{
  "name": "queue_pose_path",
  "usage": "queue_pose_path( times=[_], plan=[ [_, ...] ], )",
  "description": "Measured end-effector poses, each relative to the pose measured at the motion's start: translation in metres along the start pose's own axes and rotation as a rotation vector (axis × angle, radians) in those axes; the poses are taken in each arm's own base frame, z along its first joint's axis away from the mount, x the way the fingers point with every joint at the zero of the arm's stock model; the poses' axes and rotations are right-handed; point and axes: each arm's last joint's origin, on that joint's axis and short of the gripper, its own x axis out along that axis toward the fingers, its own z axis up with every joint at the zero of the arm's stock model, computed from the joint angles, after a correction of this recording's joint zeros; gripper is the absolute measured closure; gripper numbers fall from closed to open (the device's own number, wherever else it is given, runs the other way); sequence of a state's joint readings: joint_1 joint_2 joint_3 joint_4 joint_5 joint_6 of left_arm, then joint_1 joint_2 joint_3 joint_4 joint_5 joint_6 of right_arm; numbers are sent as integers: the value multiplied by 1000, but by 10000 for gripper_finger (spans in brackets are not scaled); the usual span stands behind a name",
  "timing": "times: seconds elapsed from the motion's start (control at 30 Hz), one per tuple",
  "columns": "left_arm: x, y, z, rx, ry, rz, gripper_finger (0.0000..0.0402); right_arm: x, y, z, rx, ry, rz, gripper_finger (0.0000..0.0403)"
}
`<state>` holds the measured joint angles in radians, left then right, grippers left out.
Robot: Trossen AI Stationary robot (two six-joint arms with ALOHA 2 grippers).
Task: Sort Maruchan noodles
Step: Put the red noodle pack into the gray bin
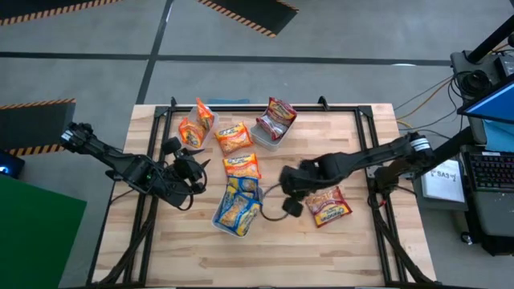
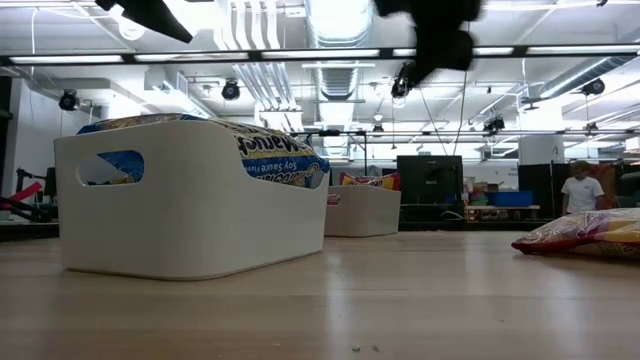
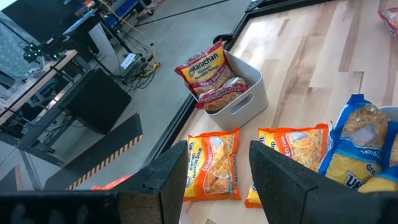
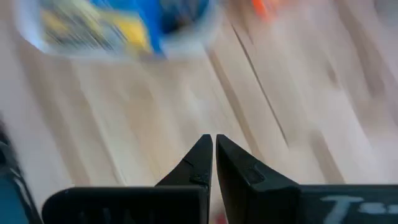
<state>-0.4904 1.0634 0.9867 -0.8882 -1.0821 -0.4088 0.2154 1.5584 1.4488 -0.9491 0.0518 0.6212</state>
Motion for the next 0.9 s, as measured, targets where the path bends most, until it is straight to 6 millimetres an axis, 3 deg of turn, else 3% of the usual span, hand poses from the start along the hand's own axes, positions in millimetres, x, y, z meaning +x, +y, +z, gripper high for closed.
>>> queue_pose_path(
  times=[0.17, 0.57, 0.77, 0.9],
  plan=[
    [0, 0, 0, 0, 0, 0, 247, 6, -3, -36, 97, 164, -114, 391],
    [0, 0, 0, -7, 1, -2, 247, 54, -16, -130, 96, 445, -305, 391],
    [0, 0, 0, -9, 1, -2, 247, 73, -26, -144, 102, 413, -316, 391],
    [0, 0, 0, -8, 1, -1, 247, 80, -27, -133, 60, 133, -398, 391]
  ],
)
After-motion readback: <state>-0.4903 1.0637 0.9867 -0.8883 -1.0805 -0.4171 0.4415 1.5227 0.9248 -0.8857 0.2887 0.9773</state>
